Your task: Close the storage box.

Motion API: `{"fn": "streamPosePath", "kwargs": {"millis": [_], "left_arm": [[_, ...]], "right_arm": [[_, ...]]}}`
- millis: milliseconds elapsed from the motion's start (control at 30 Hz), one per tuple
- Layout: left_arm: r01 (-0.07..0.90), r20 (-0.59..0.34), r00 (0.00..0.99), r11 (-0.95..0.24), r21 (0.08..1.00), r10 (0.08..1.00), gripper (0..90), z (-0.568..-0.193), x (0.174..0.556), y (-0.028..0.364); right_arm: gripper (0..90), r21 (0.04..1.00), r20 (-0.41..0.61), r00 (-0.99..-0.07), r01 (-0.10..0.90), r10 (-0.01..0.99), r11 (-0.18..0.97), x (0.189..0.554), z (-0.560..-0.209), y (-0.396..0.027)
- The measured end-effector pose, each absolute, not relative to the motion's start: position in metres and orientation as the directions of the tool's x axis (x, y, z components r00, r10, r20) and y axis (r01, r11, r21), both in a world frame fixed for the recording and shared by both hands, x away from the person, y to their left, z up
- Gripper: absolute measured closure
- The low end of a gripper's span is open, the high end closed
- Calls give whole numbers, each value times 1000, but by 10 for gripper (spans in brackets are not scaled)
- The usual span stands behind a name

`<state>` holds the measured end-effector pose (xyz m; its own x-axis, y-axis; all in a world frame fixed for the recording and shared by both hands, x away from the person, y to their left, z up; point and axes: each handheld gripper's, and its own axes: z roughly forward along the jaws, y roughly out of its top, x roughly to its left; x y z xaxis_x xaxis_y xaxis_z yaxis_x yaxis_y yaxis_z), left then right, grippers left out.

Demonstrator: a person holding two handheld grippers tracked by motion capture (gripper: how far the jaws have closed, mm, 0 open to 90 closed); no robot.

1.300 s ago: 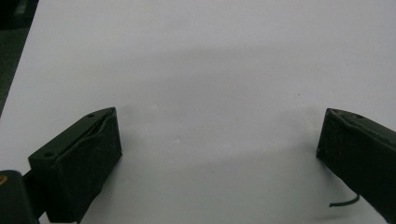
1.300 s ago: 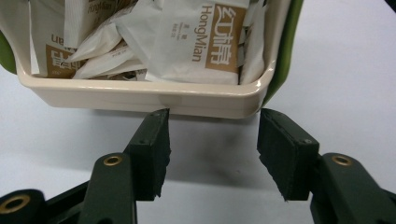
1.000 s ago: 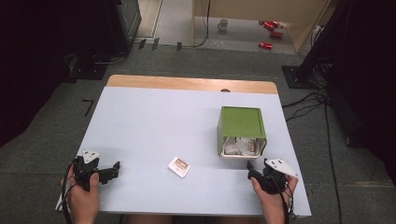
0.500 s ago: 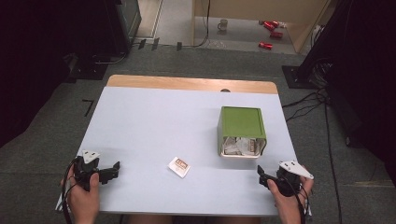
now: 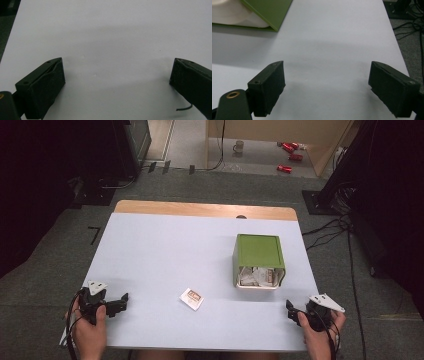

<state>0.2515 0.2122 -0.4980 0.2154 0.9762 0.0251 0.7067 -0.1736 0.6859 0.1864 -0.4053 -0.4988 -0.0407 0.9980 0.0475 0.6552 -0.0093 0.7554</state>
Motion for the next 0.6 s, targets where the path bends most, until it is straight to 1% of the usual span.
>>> {"fn": "streamPosePath", "kwargs": {"millis": [133,233,267,300,600], "left_arm": [[707,25,215,-174,686,976,0,-498,251,212],[707,25,215,-173,686,976,0,-498,251,212],[707,25,215,-173,686,976,0,-498,251,212],[707,25,215,-173,686,976,0,-498,251,212],[706,25,215,-173,686,976,0,-498,251,212]], "right_arm": [[140,743,51,-46,669,998,-7,188,-502,-406],[119,737,41,-55,676,998,7,189,-503,-405],[74,726,21,-75,687,997,37,190,-504,-401],[73,725,8,-80,687,997,49,190,-504,-401],[71,731,12,-76,681,997,43,189,-505,-401]]}}
